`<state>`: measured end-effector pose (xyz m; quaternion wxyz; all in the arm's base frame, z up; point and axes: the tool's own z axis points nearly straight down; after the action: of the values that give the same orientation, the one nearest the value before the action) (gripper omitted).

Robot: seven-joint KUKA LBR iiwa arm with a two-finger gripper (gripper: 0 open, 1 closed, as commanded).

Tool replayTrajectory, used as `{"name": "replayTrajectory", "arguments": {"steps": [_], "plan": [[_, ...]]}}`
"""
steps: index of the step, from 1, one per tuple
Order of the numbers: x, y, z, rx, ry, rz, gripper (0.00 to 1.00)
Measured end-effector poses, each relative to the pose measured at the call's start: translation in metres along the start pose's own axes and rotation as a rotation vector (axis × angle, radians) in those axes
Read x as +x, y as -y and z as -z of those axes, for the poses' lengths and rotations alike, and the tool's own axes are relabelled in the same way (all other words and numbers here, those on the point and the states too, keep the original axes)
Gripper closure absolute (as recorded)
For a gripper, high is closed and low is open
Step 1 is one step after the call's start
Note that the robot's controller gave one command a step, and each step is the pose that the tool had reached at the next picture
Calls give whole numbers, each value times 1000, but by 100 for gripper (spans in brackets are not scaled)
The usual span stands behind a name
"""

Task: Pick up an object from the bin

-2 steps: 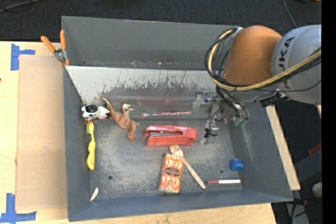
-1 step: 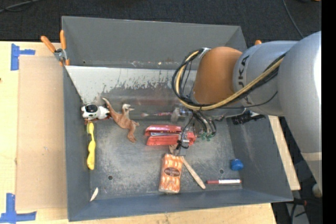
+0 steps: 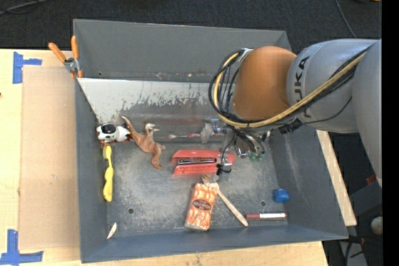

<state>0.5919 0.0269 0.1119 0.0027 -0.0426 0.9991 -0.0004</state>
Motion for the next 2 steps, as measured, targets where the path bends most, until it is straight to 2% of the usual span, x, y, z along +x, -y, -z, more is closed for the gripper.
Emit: {"name": "replayTrajectory", "arguments": {"steps": [1, 2], "plan": [[-3, 5, -45, -3, -11, -170, 0], [-7, 4, -74, -4, -6, -168, 0]]}}
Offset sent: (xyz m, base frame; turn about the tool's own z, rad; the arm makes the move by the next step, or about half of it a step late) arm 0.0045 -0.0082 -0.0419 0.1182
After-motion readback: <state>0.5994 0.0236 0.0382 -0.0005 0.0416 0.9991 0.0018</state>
